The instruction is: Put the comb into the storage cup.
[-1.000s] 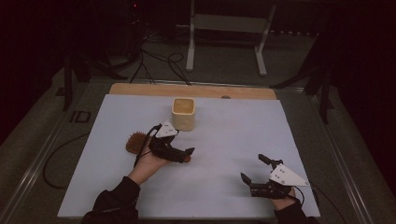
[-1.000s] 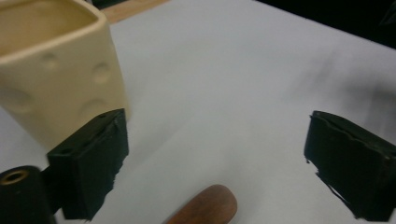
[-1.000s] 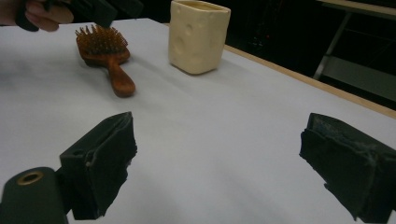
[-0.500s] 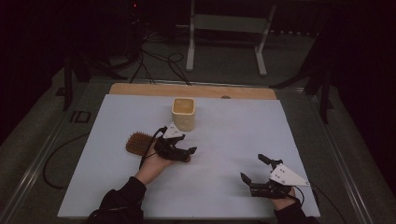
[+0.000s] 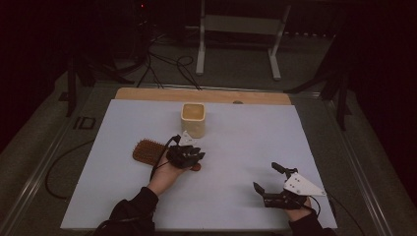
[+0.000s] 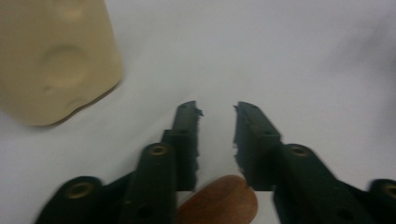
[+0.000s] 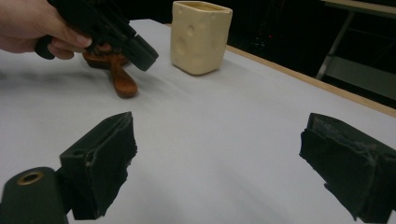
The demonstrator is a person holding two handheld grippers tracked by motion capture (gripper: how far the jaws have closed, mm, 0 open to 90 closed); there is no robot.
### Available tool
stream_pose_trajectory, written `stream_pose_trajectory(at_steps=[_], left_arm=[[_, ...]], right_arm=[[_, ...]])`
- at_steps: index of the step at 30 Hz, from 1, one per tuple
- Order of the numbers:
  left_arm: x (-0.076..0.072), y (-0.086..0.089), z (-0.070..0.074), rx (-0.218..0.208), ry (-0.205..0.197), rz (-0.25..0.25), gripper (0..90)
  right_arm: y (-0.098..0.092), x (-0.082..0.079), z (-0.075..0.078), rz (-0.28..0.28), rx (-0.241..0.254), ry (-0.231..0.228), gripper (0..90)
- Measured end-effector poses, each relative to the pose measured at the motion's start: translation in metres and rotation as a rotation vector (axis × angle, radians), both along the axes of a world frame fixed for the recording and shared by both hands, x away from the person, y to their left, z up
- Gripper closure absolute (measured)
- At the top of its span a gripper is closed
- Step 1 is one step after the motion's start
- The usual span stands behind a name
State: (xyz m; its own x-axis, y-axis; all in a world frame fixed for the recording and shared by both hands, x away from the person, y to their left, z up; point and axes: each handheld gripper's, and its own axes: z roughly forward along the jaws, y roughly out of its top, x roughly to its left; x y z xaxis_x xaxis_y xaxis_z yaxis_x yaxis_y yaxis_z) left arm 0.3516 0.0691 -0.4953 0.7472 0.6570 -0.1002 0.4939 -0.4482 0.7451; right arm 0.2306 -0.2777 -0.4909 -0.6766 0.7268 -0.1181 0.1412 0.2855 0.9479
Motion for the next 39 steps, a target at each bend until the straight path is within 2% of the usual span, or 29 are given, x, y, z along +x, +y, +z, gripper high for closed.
stream_pose_trajectory(at_steps=[2,5,14,20,28,36,39], left_arm=[[-0.001,-0.001,-0.001,0.021,-0.008,0.015,80.7],[0.000,-0.001,-0.004,0.023,0.007,0.032,89.3],[0.004,-0.005,-0.010,0.068,0.070,0.041,90.0],[0.004,-0.008,-0.013,0.095,0.084,0.039,90.0],[0.007,-0.007,-0.016,0.106,0.109,0.059,90.0],[0.002,-0.009,-0.017,0.134,0.127,0.037,90.0],[-0.002,-0.007,-0.016,0.130,0.136,0.034,90.0]], right_arm=[[0.000,0.000,0.000,-0.002,0.000,-0.002,9.6],[0.000,0.000,0.000,0.000,0.000,0.004,9.6],[0.000,0.000,0.000,0.000,-0.002,-0.002,9.6],[0.000,0.000,0.000,0.000,-0.001,-0.001,9.6],[0.001,0.000,0.000,0.001,-0.001,0.002,9.6],[0.000,-0.001,0.000,0.001,-0.002,-0.002,9.6],[0.000,0.000,0.000,0.002,0.002,0.003,9.6]])
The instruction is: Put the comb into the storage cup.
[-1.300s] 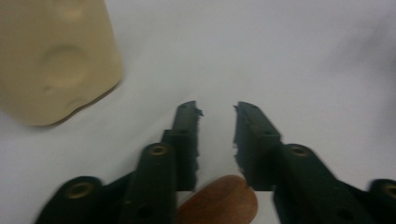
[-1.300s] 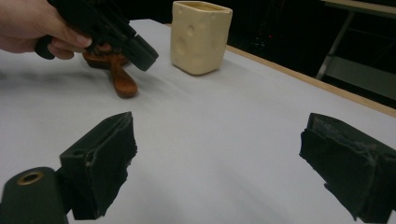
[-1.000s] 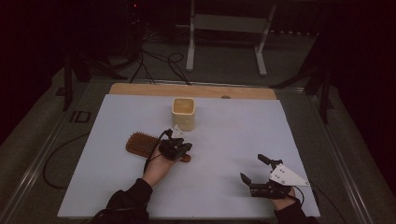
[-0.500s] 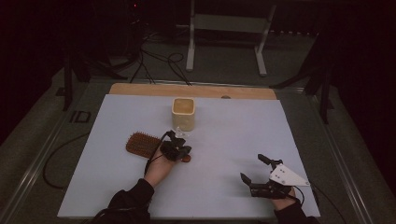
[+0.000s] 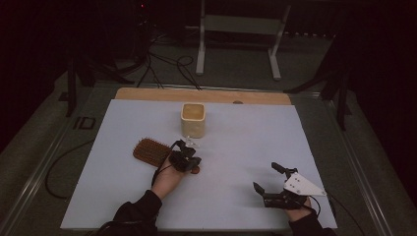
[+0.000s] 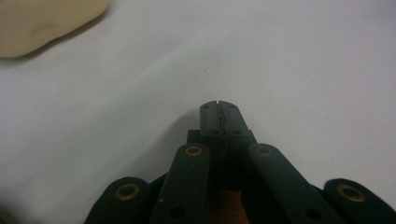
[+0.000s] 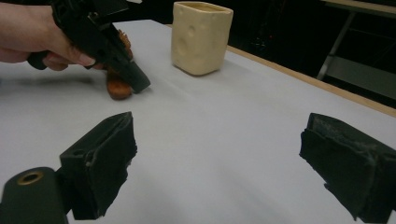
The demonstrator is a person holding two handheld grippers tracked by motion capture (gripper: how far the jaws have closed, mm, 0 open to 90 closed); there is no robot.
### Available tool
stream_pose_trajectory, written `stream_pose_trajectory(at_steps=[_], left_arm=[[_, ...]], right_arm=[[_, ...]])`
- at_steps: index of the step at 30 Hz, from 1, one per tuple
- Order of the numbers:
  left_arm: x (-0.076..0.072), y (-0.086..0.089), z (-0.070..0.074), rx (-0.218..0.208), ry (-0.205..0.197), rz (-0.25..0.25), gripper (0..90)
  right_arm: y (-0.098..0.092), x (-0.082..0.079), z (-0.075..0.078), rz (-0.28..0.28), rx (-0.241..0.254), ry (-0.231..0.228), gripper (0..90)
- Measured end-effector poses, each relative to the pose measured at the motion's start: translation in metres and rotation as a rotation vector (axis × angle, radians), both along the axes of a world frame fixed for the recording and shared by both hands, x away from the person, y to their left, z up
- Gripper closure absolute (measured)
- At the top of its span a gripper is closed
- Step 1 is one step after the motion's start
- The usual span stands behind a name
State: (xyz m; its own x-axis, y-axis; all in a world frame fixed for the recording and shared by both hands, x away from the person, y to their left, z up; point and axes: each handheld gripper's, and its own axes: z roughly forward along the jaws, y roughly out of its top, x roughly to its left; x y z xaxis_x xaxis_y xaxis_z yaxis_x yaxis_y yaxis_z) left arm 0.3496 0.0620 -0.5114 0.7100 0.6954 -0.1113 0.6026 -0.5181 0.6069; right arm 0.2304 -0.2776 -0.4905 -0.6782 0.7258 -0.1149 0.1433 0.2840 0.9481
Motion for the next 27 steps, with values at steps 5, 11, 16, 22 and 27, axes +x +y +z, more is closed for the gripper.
stream_pose_trajectory(at_steps=[5,11,16,22,27], left_arm=[[-0.010,0.003,0.001,0.010,0.008,-0.015,90.0],[-0.023,0.010,0.001,0.036,0.019,-0.028,90.0],[-0.034,0.018,0.003,0.049,0.023,-0.037,90.0],[-0.048,0.034,0.005,0.070,0.028,-0.032,90.0],[-0.057,0.049,0.009,0.078,0.026,-0.019,90.0]], right_arm=[[0.000,0.000,0.000,-0.001,-0.002,-0.002,9.6],[0.000,0.000,0.000,-0.002,-0.001,-0.002,9.6],[0.000,0.000,0.000,-0.004,0.001,0.002,9.6],[0.000,0.001,0.000,-0.005,0.005,0.006,9.6],[0.001,0.001,0.000,-0.002,0.003,0.013,9.6]])
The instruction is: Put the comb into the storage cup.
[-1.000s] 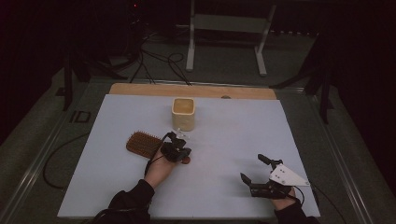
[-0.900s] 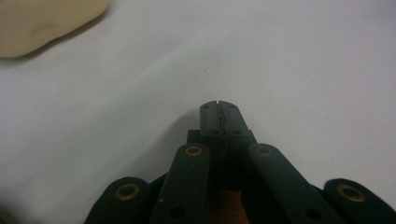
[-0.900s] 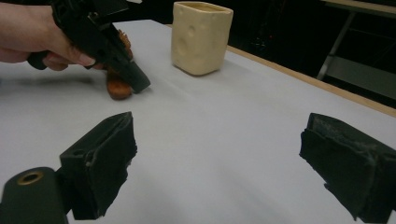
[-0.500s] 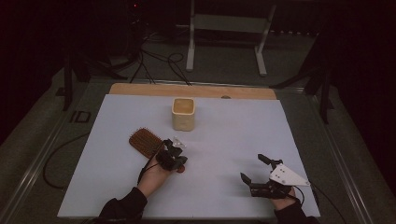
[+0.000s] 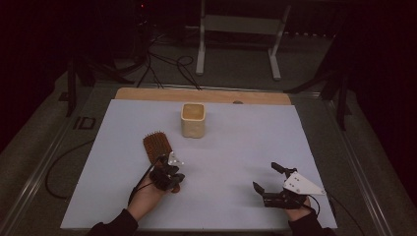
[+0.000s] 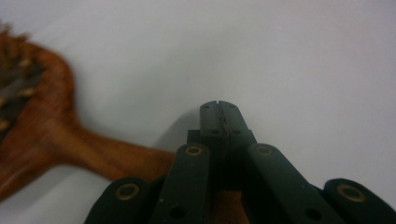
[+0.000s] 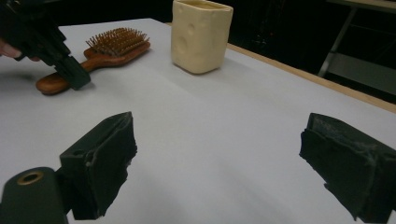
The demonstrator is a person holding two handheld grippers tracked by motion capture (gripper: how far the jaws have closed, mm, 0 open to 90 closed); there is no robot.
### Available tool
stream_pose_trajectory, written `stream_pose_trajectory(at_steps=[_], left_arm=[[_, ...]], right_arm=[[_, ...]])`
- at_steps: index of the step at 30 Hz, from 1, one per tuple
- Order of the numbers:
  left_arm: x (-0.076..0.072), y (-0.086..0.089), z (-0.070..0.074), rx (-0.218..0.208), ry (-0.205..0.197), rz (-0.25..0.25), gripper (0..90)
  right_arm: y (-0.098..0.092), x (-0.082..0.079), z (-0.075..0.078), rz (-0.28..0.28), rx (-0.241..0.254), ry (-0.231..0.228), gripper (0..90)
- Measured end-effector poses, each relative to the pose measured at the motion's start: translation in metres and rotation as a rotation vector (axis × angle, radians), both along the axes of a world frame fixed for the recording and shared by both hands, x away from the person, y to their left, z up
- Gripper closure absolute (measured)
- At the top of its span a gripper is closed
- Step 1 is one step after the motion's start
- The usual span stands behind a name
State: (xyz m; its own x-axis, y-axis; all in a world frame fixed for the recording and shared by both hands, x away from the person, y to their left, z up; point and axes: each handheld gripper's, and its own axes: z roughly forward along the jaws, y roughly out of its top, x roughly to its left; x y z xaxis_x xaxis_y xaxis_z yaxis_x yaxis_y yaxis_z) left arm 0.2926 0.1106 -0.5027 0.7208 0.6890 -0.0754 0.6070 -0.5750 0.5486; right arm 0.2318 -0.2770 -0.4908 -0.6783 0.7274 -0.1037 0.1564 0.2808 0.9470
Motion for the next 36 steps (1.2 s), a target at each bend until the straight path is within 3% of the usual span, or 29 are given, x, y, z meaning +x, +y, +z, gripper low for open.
stream_pose_trajectory(at_steps=[14,27,36], left_arm=[[-0.014,0.036,0.001,0.044,0.020,0.043,90.0],[-0.023,0.070,0.005,0.060,0.035,0.100,90.0],[-0.024,0.090,0.007,0.077,0.026,0.136,90.0]], right_arm=[[0.001,0.000,0.000,0.001,-0.007,0.001,9.6],[0.001,0.000,0.000,0.002,-0.006,0.001,9.6],[0.002,0.000,0.000,0.001,-0.004,-0.001,9.6]])
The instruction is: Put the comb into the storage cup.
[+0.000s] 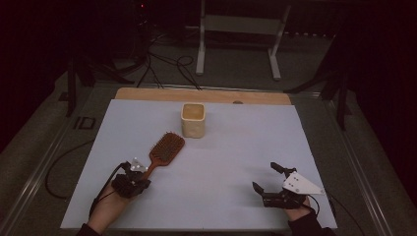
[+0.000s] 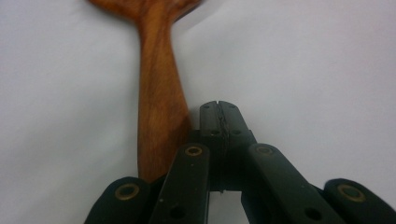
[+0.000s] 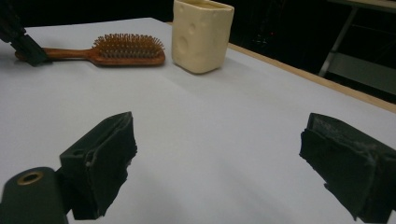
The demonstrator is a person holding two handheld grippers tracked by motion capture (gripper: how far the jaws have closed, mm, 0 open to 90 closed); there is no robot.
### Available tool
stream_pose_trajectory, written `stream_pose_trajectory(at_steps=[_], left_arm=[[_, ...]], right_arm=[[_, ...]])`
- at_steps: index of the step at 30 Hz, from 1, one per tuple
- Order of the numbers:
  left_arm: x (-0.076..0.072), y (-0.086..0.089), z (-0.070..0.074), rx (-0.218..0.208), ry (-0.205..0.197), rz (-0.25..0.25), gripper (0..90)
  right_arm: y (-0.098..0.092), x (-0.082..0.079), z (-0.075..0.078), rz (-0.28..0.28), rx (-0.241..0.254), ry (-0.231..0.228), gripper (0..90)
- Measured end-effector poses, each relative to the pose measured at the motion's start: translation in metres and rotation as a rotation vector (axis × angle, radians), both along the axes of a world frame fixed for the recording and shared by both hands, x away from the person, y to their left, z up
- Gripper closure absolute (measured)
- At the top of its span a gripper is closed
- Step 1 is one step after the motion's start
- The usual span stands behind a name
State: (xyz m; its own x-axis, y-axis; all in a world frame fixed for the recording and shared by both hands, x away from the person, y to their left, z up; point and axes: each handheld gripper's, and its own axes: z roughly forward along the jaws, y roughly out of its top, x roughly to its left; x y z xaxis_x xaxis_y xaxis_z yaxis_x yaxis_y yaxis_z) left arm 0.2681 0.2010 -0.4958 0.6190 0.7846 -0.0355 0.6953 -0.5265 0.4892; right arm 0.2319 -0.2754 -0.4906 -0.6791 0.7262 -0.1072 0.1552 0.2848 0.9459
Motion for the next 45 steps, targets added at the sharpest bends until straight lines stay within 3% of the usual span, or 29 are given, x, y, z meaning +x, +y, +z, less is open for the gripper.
stream_pose_trajectory(at_steps=[7,15,21,33,45], left_arm=[[0.001,0.011,0.004,0.027,0.007,0.015,90.0],[-0.001,0.020,0.009,0.029,0.019,0.029,90.0],[-0.003,0.023,0.024,0.021,0.018,-0.003,90.0],[0.003,0.032,0.072,-0.002,-0.016,-0.038,90.0],[0.019,0.030,0.093,-0.012,0.009,-0.090,90.0]], right_arm=[[0.000,0.000,0.000,0.002,-0.002,0.000,9.6],[0.000,0.000,0.000,0.002,0.001,0.002,9.6],[0.000,0.000,0.000,0.001,0.002,0.005,9.6],[0.001,0.000,0.000,0.002,0.003,-0.001,9.6],[0.002,0.000,0.000,0.005,-0.002,0.000,9.6]])
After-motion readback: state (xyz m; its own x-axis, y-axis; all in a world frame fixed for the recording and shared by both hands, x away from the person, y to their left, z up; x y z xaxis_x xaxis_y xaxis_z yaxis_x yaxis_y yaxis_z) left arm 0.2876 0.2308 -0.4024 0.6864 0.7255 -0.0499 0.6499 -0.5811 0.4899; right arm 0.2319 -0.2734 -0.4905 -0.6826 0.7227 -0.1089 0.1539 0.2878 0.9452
